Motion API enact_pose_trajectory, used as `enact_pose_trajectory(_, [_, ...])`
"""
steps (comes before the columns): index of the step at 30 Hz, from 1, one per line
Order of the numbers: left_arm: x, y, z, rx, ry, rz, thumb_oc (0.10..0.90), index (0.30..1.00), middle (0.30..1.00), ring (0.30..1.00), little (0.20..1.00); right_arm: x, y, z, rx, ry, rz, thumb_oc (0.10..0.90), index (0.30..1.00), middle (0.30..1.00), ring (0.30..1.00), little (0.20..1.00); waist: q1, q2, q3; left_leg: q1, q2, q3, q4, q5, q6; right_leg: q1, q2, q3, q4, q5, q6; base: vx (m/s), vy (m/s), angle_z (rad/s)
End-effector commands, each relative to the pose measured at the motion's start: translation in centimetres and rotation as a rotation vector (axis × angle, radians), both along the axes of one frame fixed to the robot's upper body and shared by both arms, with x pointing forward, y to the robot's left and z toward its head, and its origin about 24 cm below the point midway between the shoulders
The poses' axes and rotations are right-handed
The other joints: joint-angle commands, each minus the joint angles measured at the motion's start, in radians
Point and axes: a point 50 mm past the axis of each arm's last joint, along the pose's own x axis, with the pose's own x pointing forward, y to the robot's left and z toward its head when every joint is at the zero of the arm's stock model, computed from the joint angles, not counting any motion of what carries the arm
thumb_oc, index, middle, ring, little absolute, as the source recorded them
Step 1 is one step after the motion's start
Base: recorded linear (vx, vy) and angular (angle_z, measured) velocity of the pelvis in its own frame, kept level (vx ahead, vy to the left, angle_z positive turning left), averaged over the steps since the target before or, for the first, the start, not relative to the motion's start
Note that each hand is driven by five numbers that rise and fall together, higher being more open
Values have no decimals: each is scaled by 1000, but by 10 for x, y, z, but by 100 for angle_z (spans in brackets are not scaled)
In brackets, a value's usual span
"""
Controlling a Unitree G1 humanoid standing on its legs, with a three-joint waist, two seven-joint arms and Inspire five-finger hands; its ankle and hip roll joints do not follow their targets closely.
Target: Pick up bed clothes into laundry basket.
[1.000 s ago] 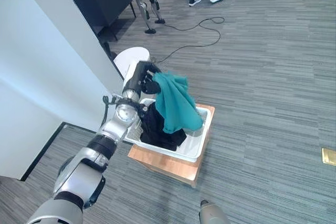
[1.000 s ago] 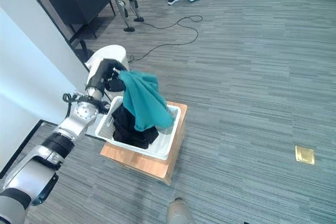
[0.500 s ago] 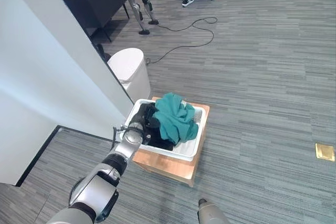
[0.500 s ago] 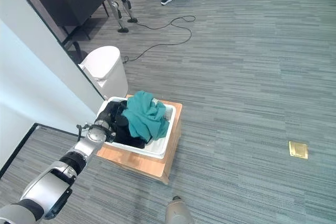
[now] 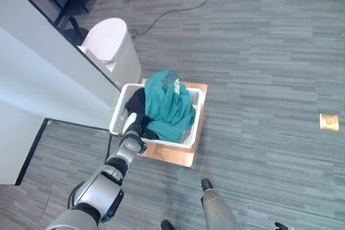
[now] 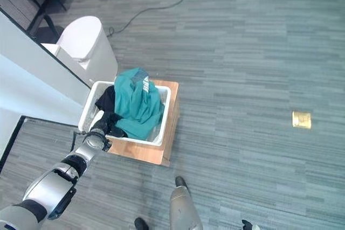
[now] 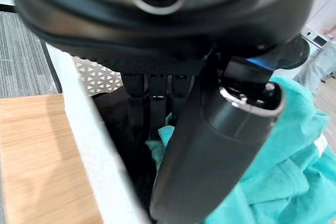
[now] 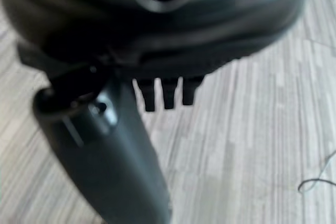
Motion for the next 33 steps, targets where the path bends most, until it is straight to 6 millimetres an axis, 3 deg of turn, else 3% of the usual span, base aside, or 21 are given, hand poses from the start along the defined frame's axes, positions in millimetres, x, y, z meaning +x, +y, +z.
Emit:
enact_pose_trajectory(1, [28, 34, 64, 9, -260, 162, 800, 900, 900, 900, 900, -14, 5, -4, -16, 32, 20, 800, 900, 900, 900, 900, -13, -90, 11, 26, -52, 7, -50, -213, 14, 250, -82, -89, -495, 257, 128, 23, -37, -2])
enact_pose_trajectory(13, [35, 44, 106, 98, -445, 177, 800, 900, 900, 900, 900, -8, 10, -5, 14, 21, 25, 800, 900, 900, 900, 900, 56, -108, -53, 76, -44, -36, -50, -224, 14, 332, -80, -135, -495, 239, 127, 38, -33, 10])
enact_pose_trajectory(19, [36, 43, 112, 43, -445, 159, 800, 900, 900, 900, 900, -6, 8, -6, 26, 44, 18, 800, 900, 900, 900, 900, 87, -118, -81, 95, -44, -62, -50, -229, 17, 367, -81, -153, -495, 230, 126, 26, -3, 10])
enact_pose_trajectory(21, [35, 35, 124, -21, -526, 127, 800, 900, 900, 900, 900, 0, 6, -5, 28, 34, -3, 800, 900, 900, 900, 900, 108, -127, -92, 100, -43, -75, -50, -230, 17, 382, -82, -167, -495, 227, 126, 8, 10, 13])
enact_pose_trajectory(24, [24, 28, 126, -127, -595, 82, 800, 900, 900, 900, 900, 1, 4, -3, 24, 25, -26, 800, 900, 900, 900, 900, 127, -135, -100, 107, -43, -87, -50, -232, 19, 396, -83, -178, -495, 226, 125, 11, 9, 24])
enact_pose_trajectory(26, [9, 29, 125, -225, -661, 58, 800, 900, 900, 900, 900, 6, 3, -2, 23, -4, -47, 800, 900, 900, 900, 900, 141, -145, -105, 113, -43, -94, -50, -234, 20, 405, -82, -182, -495, 224, 123, -3, 33, 8])
enact_pose_trajectory(27, [-19, 42, 111, -355, -703, 69, 800, 900, 900, 900, 900, 15, -4, 5, 3, -76, -78, 800, 900, 900, 900, 900, 156, -159, -113, 120, -41, -97, -50, -237, 22, 413, -82, -181, -495, 224, 121, -8, 44, 8])
enact_pose_trajectory(28, [-20, 42, 111, -355, -702, 70, 800, 900, 900, 900, 900, 15, -4, 5, 2, -75, -77, 800, 900, 900, 900, 900, 155, -158, -114, 121, -41, -97, -50, -237, 22, 413, -82, -181, -495, 224, 121, -13, 75, 5])
enact_pose_trajectory(29, [-47, 60, 97, -391, -718, 107, 800, 900, 900, 900, 900, 30, -15, 18, -43, -174, -98, 800, 900, 900, 900, 900, 172, -171, -121, 125, -42, -99, -50, -240, 25, 417, -83, -180, -495, 225, 121, 5, 51, -1])
enact_pose_trajectory(31, [-60, 67, 89, -383, -713, 126, 800, 900, 900, 900, 900, 34, -18, 23, -65, -208, -83, 800, 900, 900, 900, 900, 174, -175, -131, 130, -43, -98, -50, -244, 27, 421, -82, -178, -495, 224, 121, 12, 42, -8])
enact_pose_trajectory(32, [-73, 74, 88, -372, -731, 135, 800, 900, 900, 900, 900, 39, -24, 30, -95, -254, -88, 800, 900, 900, 900, 900, 181, -181, -135, 134, -43, -97, -50, -246, 29, 425, -82, -177, -495, 225, 121, 1, 69, -5])
enact_pose_trajectory(33, [-98, 92, 86, -379, -774, 202, 800, 900, 900, 900, 900, 57, -42, 58, -208, -387, -66, 800, 900, 900, 900, 900, 199, -193, -138, 136, -45, -105, -50, -248, 33, 428, -83, -177, -495, 228, 121, -7, 82, -2])
